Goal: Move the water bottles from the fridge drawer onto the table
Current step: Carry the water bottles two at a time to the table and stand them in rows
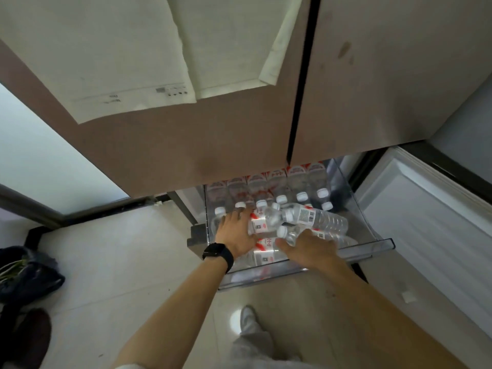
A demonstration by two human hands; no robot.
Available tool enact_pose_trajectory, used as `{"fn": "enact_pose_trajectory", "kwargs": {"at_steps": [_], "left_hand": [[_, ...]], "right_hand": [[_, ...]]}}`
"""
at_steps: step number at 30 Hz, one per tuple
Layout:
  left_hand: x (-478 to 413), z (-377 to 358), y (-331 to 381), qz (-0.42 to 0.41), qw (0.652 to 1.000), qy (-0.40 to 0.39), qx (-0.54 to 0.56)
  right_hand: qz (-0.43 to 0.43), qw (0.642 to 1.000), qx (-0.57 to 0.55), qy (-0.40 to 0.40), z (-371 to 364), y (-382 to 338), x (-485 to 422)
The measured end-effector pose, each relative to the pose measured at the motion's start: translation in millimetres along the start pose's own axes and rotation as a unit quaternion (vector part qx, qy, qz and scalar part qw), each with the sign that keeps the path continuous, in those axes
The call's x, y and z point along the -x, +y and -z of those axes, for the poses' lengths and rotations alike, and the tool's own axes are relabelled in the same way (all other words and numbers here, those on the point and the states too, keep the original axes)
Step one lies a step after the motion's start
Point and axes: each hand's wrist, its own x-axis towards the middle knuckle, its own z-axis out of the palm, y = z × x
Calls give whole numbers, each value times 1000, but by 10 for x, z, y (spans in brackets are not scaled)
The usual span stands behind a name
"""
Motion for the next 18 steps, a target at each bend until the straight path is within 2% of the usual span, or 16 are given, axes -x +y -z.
{"fn": "enact_pose_trajectory", "kwargs": {"at_steps": [5,9,12,14,18], "left_hand": [[-248,149,8,-50,990,-36,-128],[-396,232,51,-60,984,-69,-155],[-382,288,52,-75,989,-66,-110],[-295,315,6,-63,996,-47,-49],[-22,461,-99,-44,995,52,74]], "right_hand": [[-54,998,-40,0,-15,-42,-111],[-43,991,-122,13,63,-29,-30],[6,978,-206,29,100,12,130],[43,964,-253,66,128,-4,267],[138,944,-254,160,377,-200,581]]}}
